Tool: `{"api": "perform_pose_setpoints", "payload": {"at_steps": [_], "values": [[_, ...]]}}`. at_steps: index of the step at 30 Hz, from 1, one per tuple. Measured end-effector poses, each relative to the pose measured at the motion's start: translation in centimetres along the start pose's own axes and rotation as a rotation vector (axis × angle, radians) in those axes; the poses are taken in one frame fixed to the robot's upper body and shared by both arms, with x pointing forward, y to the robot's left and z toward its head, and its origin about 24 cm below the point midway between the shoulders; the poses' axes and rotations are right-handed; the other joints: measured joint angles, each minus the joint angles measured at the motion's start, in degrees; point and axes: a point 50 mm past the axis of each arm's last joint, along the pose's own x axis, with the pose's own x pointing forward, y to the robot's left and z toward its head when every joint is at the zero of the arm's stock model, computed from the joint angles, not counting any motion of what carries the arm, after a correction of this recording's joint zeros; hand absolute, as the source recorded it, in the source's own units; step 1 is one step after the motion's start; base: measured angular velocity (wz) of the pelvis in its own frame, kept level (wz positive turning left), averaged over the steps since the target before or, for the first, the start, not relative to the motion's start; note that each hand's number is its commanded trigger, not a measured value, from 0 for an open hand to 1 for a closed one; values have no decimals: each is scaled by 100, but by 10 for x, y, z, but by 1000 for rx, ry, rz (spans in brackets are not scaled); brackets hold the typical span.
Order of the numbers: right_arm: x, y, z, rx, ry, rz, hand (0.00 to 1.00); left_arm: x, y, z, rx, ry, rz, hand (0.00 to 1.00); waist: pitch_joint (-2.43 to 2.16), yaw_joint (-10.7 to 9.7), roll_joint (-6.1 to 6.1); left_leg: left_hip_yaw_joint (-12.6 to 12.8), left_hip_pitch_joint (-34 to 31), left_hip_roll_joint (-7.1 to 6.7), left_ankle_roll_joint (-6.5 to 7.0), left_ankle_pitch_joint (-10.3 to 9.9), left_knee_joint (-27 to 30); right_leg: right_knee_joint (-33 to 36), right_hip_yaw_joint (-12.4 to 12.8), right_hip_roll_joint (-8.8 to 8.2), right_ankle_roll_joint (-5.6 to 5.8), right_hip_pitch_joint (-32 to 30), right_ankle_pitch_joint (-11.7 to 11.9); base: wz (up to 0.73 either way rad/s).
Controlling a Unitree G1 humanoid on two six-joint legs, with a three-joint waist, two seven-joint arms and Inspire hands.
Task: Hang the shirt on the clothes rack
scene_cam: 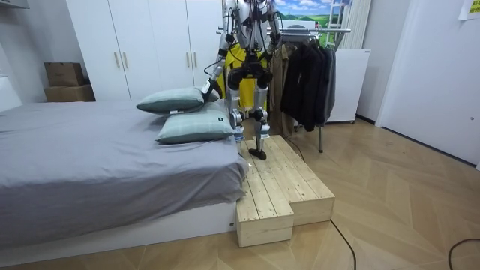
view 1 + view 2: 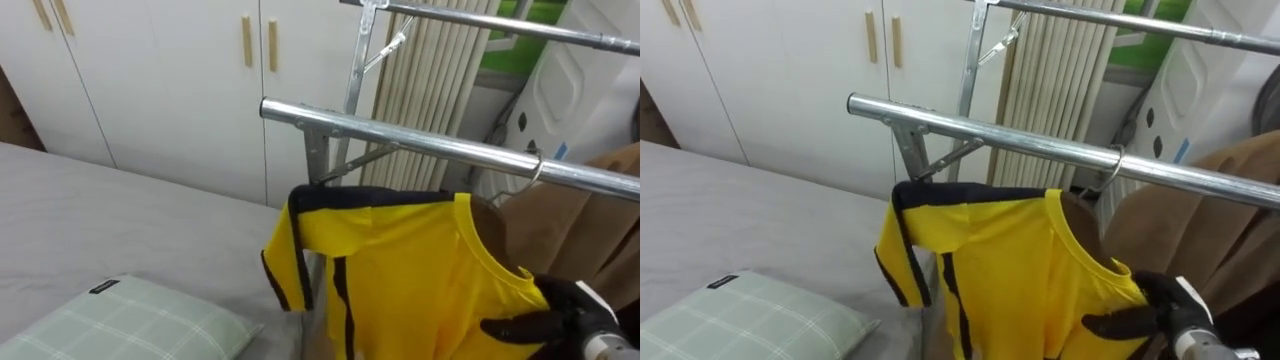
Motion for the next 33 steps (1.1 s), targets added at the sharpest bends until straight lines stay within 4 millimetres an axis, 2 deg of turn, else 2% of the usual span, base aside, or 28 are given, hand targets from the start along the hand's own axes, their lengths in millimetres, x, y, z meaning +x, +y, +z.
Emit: {"api": "perform_pose_setpoints", "payload": {"at_steps": [4,10,21,33], "values": [[-1,1,16,-16,-69,-6,0,0,0,0,1,1,-5,0,-9,-1,13,5,1,4,0,0,0,-1,-10,1,-2,1,1,0],[-2,2,27,-20,-116,-7,0,0,-1,0,2,1,-17,0,-22,-1,28,12,2,6,0,0,2,2,-3,2,-4,3,2,0],[-2,7,20,15,-94,8,0,-1,-3,-2,23,4,-29,0,-33,-18,16,11,17,7,-1,0,2,14,-18,1,-6,10,4,0],[-1,8,20,44,-97,7,0,-1,-4,-4,34,18,-29,0,-53,-129,12,58,30,14,-1,0,2,20,-25,4,-7,9,4,-1]]}}
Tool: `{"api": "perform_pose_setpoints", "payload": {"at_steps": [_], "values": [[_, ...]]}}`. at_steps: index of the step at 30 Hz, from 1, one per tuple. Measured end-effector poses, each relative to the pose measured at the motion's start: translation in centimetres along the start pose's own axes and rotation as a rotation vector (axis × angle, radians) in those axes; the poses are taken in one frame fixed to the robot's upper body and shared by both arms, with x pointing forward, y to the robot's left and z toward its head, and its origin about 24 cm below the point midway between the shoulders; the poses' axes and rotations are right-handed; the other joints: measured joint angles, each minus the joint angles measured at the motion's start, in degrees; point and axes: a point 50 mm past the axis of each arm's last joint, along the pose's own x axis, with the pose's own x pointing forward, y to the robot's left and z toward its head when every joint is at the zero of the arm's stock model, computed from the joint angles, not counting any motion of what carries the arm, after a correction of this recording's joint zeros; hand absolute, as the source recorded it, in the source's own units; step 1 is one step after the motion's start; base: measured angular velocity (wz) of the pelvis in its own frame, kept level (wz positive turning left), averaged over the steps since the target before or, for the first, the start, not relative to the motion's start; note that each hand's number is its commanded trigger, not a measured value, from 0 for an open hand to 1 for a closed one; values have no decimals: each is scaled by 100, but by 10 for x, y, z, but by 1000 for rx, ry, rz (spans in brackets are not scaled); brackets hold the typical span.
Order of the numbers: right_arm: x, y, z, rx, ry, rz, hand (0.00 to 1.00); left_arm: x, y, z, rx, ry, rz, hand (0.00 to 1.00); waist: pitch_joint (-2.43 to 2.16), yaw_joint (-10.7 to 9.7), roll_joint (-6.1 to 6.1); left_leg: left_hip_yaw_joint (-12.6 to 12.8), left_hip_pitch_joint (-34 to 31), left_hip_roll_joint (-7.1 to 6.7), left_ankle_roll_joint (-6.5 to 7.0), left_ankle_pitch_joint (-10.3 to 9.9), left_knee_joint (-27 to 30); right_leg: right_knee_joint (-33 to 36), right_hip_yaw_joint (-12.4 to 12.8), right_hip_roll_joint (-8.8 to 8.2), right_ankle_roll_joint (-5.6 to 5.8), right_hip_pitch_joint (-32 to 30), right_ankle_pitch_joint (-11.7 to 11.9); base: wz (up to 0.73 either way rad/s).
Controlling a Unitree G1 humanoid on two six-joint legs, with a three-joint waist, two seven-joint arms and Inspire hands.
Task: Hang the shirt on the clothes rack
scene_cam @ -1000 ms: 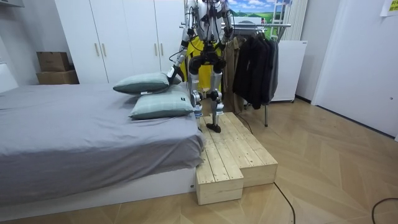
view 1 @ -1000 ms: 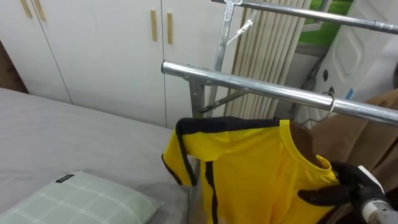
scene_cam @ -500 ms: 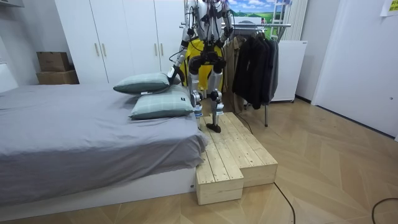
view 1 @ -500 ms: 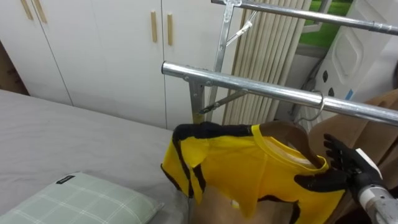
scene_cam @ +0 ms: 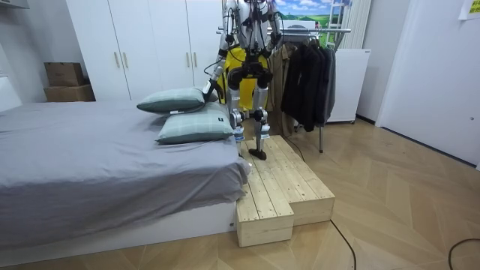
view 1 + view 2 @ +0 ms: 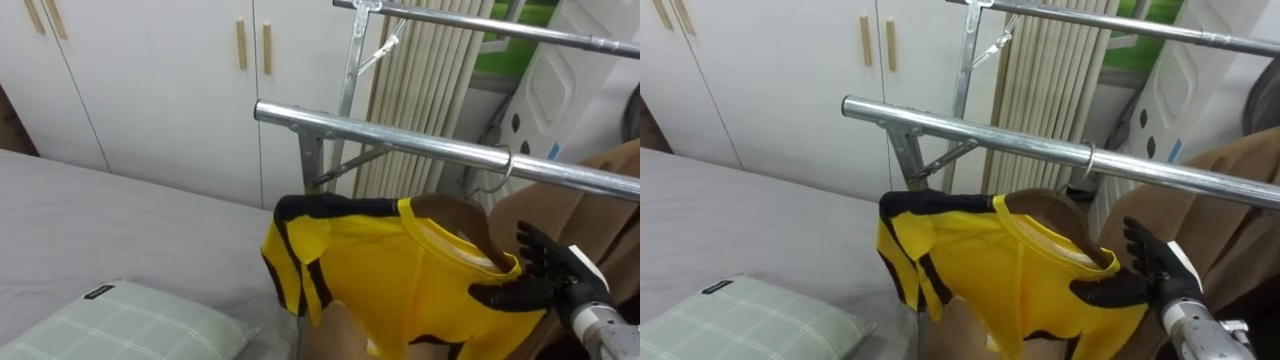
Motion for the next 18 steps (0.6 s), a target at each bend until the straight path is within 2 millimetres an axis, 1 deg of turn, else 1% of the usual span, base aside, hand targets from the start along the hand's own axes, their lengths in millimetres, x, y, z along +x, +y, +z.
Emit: {"api": "perform_pose_setpoints", "payload": {"at_steps": [3,11,14,16,18], "values": [[0,0,1,7,-5,-4,0,0,0,0,1,1,0,0,-2,-11,8,34,13,4,0,0,0,1,34,6,0,0,0,-7],[0,0,3,31,-17,-2,0,0,0,-2,0,6,0,0,14,-63,40,43,60,9,-1,0,-1,76,96,25,4,-5,-8,-2],[-7,-1,4,30,-45,-5,0,0,0,-2,0,9,0,0,9,-85,50,40,65,8,-3,1,-1,89,103,27,9,-7,-19,0],[-11,-3,4,35,-57,-8,0,0,0,-5,-8,23,-2,0,8,-186,49,48,63,5,-3,1,-1,86,99,26,11,-3,-20,0],[-16,-10,1,50,-57,-34,0,0,1,-6,-14,25,-3,0,7,-215,47,54,64,4,-3,1,-1,84,102,24,11,-3,-20,0]]}}
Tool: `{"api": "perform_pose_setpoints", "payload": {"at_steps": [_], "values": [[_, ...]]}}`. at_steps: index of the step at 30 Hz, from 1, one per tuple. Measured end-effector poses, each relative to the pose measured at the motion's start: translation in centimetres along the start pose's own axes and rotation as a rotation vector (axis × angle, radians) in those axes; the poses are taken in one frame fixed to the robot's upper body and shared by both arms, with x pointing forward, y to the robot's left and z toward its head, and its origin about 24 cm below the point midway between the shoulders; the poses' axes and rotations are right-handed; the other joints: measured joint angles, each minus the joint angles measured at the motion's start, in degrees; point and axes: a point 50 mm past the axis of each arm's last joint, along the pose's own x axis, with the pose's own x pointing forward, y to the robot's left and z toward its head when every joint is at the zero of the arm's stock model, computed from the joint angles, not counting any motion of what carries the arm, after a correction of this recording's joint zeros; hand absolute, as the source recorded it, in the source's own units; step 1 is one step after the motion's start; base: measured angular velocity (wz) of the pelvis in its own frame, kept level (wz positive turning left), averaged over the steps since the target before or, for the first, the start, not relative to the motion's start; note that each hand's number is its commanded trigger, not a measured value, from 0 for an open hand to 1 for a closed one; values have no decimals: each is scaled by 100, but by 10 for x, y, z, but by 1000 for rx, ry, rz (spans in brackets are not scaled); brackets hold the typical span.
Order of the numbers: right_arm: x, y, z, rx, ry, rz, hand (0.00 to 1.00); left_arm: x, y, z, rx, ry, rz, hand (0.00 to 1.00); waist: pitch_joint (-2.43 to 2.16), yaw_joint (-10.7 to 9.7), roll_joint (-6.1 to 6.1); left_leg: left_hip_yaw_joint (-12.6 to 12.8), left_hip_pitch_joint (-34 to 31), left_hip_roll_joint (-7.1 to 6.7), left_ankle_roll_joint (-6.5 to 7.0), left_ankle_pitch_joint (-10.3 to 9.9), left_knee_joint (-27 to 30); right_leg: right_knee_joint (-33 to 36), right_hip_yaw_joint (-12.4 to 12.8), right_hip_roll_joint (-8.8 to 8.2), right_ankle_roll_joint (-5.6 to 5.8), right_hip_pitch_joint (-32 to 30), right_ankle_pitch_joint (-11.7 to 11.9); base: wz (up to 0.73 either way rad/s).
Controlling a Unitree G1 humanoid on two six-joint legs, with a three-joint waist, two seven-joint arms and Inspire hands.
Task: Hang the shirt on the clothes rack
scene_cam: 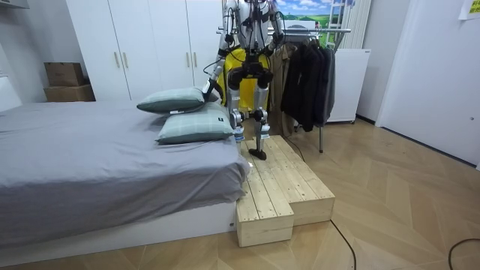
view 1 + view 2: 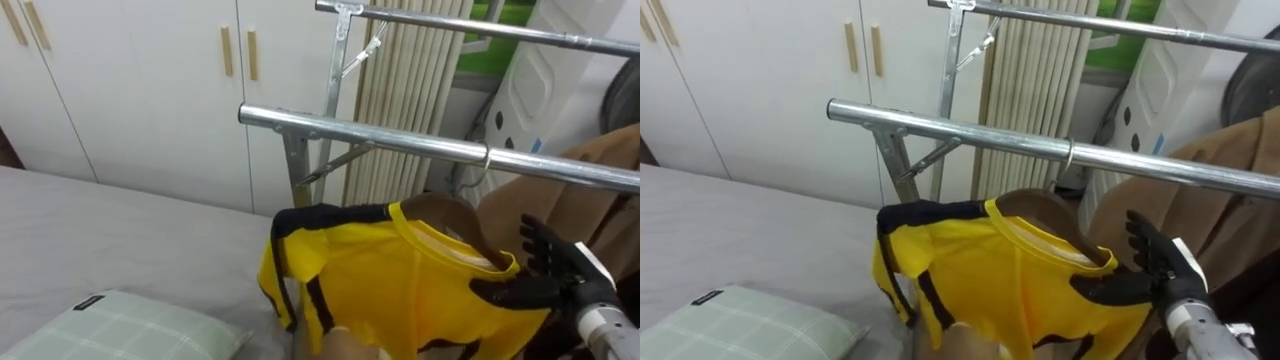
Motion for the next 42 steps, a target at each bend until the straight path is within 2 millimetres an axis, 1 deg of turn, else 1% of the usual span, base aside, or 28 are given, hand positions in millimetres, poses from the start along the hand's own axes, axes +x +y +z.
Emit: {"api": "perform_pose_setpoints", "payload": {"at_steps": [3,4,8,10,12,14,16,17,19,23,24,26,27,28,29,31,32,33,34,37,38,39,40,42], "values": [[-5,-8,-5,11,12,-42,0,0,0,-4,3,9,0,0,0,-63,-1,26,1,1,0,0,0,-3,13,1,0,-1,0,0],[-5,-9,-6,11,14,-46,0,-1,0,-6,4,15,0,0,-1,-112,1,34,3,4,0,0,0,-2,17,3,-1,-1,0,0],[-7,-9,-9,8,22,-45,0,-2,1,-12,7,26,2,0,-2,-193,3,89,8,10,0,0,0,-1,92,14,-2,-4,1,-7],[-7,-9,-9,8,23,-37,0,-2,2,-16,9,35,4,0,-2,-285,-1,122,8,9,0,0,-1,-1,127,14,-2,-11,1,-8],[-8,-9,-10,7,28,-37,0,-2,3,-17,10,38,4,0,-6,-303,-10,147,9,9,0,0,-11,0,152,18,-2,-25,1,-8],[-12,-10,-17,4,49,-39,0,-2,3,-17,10,38,5,0,-11,-305,-30,149,9,8,0,0,-16,-3,142,16,-3,-24,2,2],[-22,-13,-34,-6,103,-38,0,-2,3,-17,11,38,5,0,-3,-306,-52,131,9,6,0,-1,-17,-16,123,11,-3,-13,2,5],[-25,-13,-39,-9,118,-39,0,-2,3,-18,11,38,5,0,-3,-305,-55,139,9,7,0,-1,-18,-16,124,11,-3,-11,2,0],[-37,-16,-56,-14,174,-45,0,-2,3,-19,11,41,5,0,1,-313,-52,154,13,10,0,-1,-19,-19,147,14,-2,-18,1,-7],[-48,-16,-71,-1,223,-62,0,-2,4,-19,10,44,5,0,11,-359,-33,142,31,10,0,-1,-19,-16,177,21,-2,-4,1,-3],[-50,-13,-75,13,232,-68,0,-2,3,-19,11,44,5,0,22,-361,-19,152,39,10,1,-2,-19,-17,191,24,-2,1,0,-6],[-54,-5,-83,36,253,-66,0,-2,3,-20,11,44,3,0,28,-364,-1,150,58,9,1,-2,-21,-9,202,25,-1,12,1,-5],[-58,1,-92,54,278,-61,0,-3,2,-21,14,49,1,0,39,-361,47,145,69,7,1,-2,-33,-10,215,27,-1,18,1,0],[-64,7,-103,67,316,-58,0,-3,1,-23,15,53,-2,0,25,-354,66,143,86,6,1,-2,-56,-9,219,28,-1,22,2,-3],[-68,9,-109,72,338,-57,0,-3,0,-23,15,52,-3,0,19,-345,83,144,91,6,1,-2,-66,-10,223,29,-1,21,2,0],[-83,12,-127,79,408,-53,0,-4,-2,-22,13,48,-10,0,6,-327,161,140,103,-5,1,-2,-103,-10,220,23,11,7,-5,0],[-88,13,-132,78,431,-51,0,-4,-3,-22,11,49,-11,0,-3,-324,185,140,107,-7,1,-3,-106,-11,221,21,14,7,-7,0],[-96,15,-143,80,477,-51,0,-4,-3,-22,11,49,-12,0,-13,-306,210,139,111,-8,1,-2,-108,-9,226,22,15,8,-7,0],[-103,18,-152,70,521,-48,0,-4,-3,-23,10,51,-13,0,-11,-304,219,138,114,-6,1,-2,-108,-4,229,25,14,9,-7,0],[-119,26,-171,57,599,-35,0,-4,-6,-23,6,52,-21,0,0,-318,231,140,121,1,1,-2,-111,-1,247,38,11,9,-12,0],[-122,27,-175,54,618,-32,0,-4,-7,-23,6,54,-23,0,-7,-321,248,141,121,2,1,-2,-111,0,247,39,12,9,-13,0],[-128,30,-182,35,656,-21,0,-4,-9,-22,0,54,-30,0,1,-318,253,142,114,1,1,-2,-111,-3,248,38,13,10,-13,0],[-131,34,-186,8,678,1,0,-4,-10,-21,-8,55,-36,0,16,-327,264,147,107,1,1,-2,-111,-6,261,38,14,7,-14,0],[-134,38,-189,-6,689,17,0,-4,-11,-22,-3,50,-41,0,31,-341,295,149,99,-3,1,-3,-111,-16,268,34,15,2,-15,0]]}}
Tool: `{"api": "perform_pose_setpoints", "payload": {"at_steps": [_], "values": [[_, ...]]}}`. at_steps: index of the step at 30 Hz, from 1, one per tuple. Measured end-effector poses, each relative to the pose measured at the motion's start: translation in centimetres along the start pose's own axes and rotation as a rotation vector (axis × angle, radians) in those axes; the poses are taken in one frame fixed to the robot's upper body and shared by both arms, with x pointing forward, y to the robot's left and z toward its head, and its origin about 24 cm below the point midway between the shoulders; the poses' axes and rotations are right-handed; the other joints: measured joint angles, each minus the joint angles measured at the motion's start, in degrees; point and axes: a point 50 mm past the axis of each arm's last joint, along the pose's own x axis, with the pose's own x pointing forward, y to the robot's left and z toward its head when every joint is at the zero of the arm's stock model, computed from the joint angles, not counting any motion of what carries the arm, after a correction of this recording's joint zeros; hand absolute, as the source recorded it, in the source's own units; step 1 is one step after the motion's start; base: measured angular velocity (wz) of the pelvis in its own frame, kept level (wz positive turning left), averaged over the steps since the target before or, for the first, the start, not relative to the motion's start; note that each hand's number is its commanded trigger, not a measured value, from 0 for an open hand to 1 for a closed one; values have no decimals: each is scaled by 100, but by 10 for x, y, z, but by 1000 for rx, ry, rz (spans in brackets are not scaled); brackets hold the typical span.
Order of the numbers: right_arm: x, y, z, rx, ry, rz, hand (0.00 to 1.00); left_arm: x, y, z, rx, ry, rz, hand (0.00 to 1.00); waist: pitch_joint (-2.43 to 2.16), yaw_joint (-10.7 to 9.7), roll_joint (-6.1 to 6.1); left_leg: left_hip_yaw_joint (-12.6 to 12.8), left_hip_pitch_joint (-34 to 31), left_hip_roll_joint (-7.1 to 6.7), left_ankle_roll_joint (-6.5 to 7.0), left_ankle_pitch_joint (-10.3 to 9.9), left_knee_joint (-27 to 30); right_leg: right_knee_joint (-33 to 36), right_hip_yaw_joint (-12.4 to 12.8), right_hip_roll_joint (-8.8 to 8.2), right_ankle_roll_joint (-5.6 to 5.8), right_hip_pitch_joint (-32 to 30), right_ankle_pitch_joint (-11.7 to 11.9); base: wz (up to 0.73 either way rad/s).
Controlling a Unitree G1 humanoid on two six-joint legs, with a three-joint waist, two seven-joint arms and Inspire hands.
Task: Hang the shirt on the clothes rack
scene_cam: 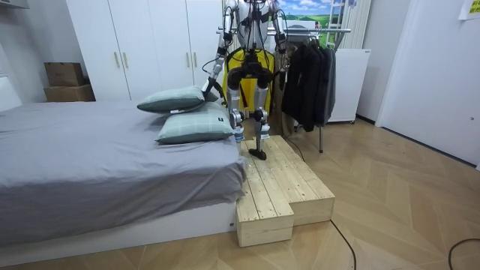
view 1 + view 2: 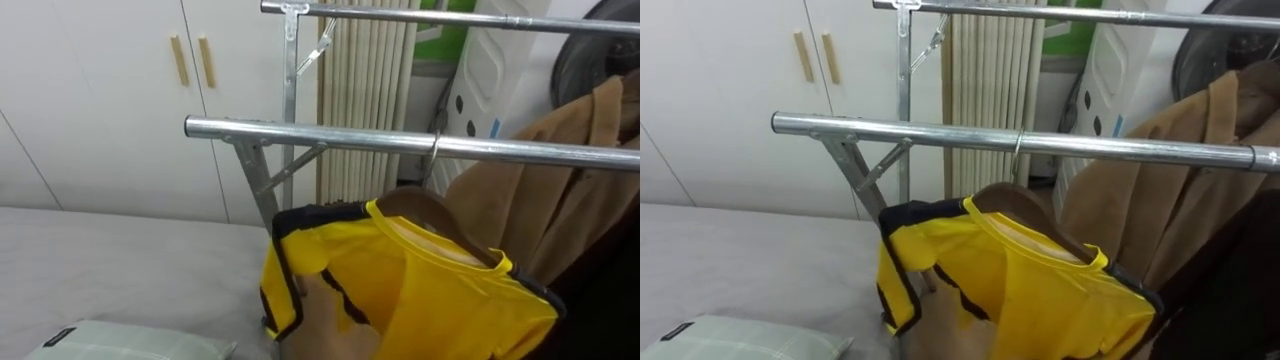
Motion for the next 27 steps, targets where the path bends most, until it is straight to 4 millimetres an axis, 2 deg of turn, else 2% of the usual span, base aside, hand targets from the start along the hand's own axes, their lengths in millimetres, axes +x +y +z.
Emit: {"api": "perform_pose_setpoints", "payload": {"at_steps": [5,9,11,16,21,27], "values": [[1,13,-20,19,64,-6,0,0,-2,0,15,-16,-6,0,1,20,48,-4,-4,-2,2,-2,-3,-17,-35,-10,4,0,2,1],[-4,18,-44,90,160,-25,0,-1,-5,-1,30,-16,-16,0,-39,18,100,-21,-5,-7,1,-2,-9,-17,-43,-13,2,1,1,2],[-7,19,-52,110,192,-30,0,-1,-6,-3,32,-9,-22,0,-43,11,134,-21,-5,-7,1,-2,-9,-18,-38,-12,2,1,1,0],[-13,21,-75,174,300,-27,0,-1,-8,-4,31,-1,-58,0,-31,-56,149,-30,-6,-7,1,-2,-8,-17,-36,-13,2,3,-2,0],[-16,23,-83,265,340,-8,0,-1,-13,0,30,1,-92,0,-26,-65,178,-45,-13,-11,2,-2,-8,-19,-79,-21,15,1,-23,3],[-15,25,-83,329,368,24,0,-1,-24,20,20,-47,-161,0,-33,-62,159,-179,-24,-24,0,-1,-7,-4,-185,-34,3,15,-17,10]]}}
